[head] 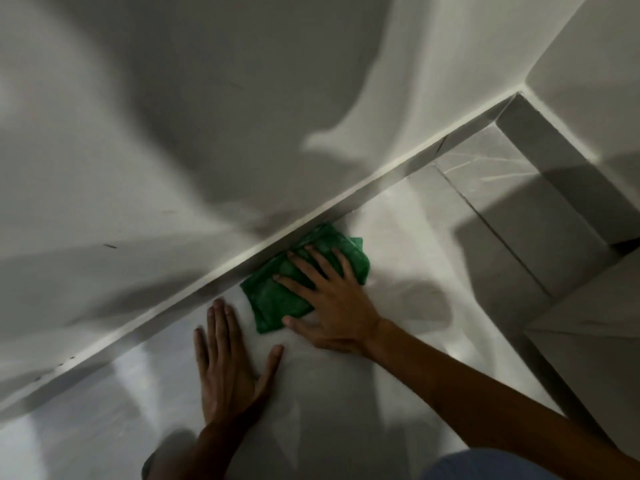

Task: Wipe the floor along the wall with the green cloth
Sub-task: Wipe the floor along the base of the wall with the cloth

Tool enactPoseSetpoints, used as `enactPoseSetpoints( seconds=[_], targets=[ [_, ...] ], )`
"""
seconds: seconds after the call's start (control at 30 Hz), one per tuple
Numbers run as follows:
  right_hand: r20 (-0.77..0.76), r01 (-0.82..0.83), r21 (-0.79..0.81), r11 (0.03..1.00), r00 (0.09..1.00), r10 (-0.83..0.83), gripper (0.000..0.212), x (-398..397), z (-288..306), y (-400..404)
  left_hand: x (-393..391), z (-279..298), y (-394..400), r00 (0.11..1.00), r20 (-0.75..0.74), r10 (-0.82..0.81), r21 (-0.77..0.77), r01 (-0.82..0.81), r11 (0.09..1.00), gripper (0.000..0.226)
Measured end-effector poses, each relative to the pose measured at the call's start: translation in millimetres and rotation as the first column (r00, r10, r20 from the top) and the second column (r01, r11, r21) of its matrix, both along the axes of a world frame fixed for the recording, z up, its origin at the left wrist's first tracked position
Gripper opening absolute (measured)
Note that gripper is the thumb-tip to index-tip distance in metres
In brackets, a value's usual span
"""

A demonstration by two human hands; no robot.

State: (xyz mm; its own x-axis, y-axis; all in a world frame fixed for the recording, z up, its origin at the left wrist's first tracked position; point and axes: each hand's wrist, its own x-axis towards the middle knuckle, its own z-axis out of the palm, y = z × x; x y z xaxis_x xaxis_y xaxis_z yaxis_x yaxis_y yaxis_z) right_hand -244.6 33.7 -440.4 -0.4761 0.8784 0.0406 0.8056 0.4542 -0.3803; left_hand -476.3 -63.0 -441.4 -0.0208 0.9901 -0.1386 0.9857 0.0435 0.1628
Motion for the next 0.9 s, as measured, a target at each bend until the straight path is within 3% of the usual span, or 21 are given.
enactPoseSetpoints(
  seconds=[0.1, 0.27, 0.47, 0.6, 0.9],
  targets=[
    [0.030, -0.009, 0.041, 0.999, 1.000, 0.008, 0.068, 32, -4, 18, -3, 1, 1, 1.000, 0.019, 0.005, 0.000, -0.005, 1.000, 0.113],
    [0.114, 0.198, 0.000, 0.980, 0.974, -0.196, 0.072, 75, 4, 36, -2, 4, 1, 0.999, 0.036, 0.002, -0.009, -0.002, 1.000, 0.113],
    [-0.061, 0.405, -0.019, 0.914, 0.912, -0.405, 0.072, 33, 5, 25, -1, 4, 2, 0.999, 0.042, 0.005, -0.032, -0.004, 0.999, 0.115],
    [-0.065, 0.253, -0.041, 0.967, 0.965, -0.255, 0.071, 7, 5, 11, 0, 5, 2, 0.998, 0.057, 0.001, -0.030, 0.001, 1.000, 0.119],
    [-0.140, 0.019, -0.016, 1.000, 0.990, -0.021, 0.040, 9, 2, -13, -41, 20, 4, 0.973, 0.161, -0.164, -0.097, 0.181, 0.979, 0.127]
  ],
)
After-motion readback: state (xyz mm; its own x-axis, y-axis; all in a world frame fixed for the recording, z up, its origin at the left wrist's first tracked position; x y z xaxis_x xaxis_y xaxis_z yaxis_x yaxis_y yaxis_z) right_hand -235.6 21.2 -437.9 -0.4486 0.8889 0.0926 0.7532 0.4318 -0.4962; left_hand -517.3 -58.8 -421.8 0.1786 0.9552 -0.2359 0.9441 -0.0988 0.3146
